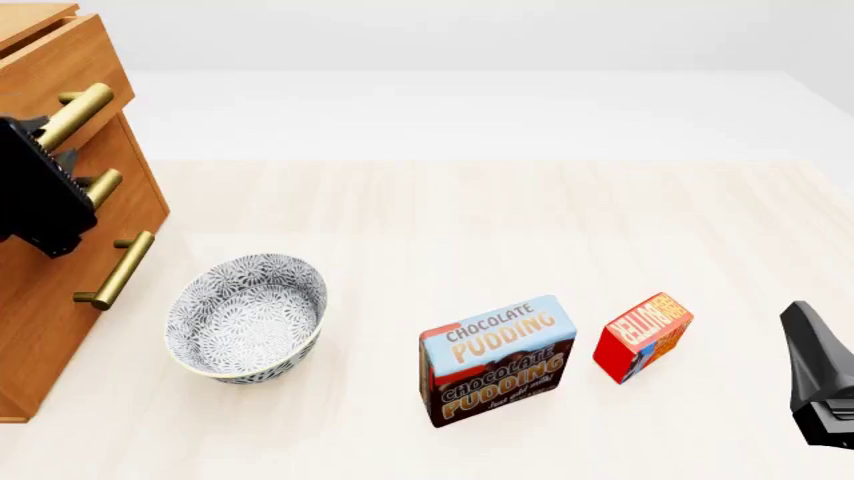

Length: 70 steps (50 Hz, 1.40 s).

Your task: Put the butter at the back in the top drawer of the cabinet and close it.

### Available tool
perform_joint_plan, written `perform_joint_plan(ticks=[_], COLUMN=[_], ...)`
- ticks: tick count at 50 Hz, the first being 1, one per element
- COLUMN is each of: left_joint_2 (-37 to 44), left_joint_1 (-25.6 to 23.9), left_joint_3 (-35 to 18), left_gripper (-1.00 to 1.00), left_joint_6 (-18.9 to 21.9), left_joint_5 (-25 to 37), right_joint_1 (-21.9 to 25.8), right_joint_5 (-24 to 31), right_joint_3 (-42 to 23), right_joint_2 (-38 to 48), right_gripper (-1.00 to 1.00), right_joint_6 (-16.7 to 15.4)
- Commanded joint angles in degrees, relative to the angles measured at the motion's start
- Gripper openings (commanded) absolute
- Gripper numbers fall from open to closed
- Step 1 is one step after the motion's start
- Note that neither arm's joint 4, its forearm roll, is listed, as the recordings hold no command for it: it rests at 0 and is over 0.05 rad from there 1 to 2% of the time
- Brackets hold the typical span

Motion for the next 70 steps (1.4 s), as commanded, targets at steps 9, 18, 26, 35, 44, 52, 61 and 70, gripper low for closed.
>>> perform_joint_plan(ticks=[9,18,26,35,44,52,61,70], left_joint_2=[-0.49,-1.27,-2.39,-3.56,-4.43,-4.26,-4.03,-3.61], left_joint_1=[-1.15,-2.38,-3.30,-5.02,-6.22,-7.56,-7.43,-6.97], left_joint_3=[0.24,-0.04,0.02,0.36,0.08,-1.03,-1.36,-0.68], left_gripper=[-1.00,-1.00,-1.00,-1.00,-1.00,-1.00,-1.00,-1.00], left_joint_6=[-0.07,-0.54,-0.80,-1.22,-2.35,-4.12,-4.96,-5.23], left_joint_5=[1.45,2.73,3.86,5.27,7.04,9.39,10.53,10.46], right_joint_1=[0.00,0.00,0.00,0.00,0.00,0.00,0.00,0.00], right_joint_5=[0.00,0.00,0.00,0.00,0.00,0.00,0.00,0.00], right_joint_3=[0.00,0.00,0.00,0.00,0.00,0.00,0.00,0.00], right_joint_2=[0.00,0.00,0.00,0.00,0.00,0.00,0.00,0.00], right_gripper=[1.00,1.00,1.00,1.00,1.00,1.00,1.00,1.00], right_joint_6=[0.00,0.00,0.00,0.00,0.00,0.00,0.00,0.00])
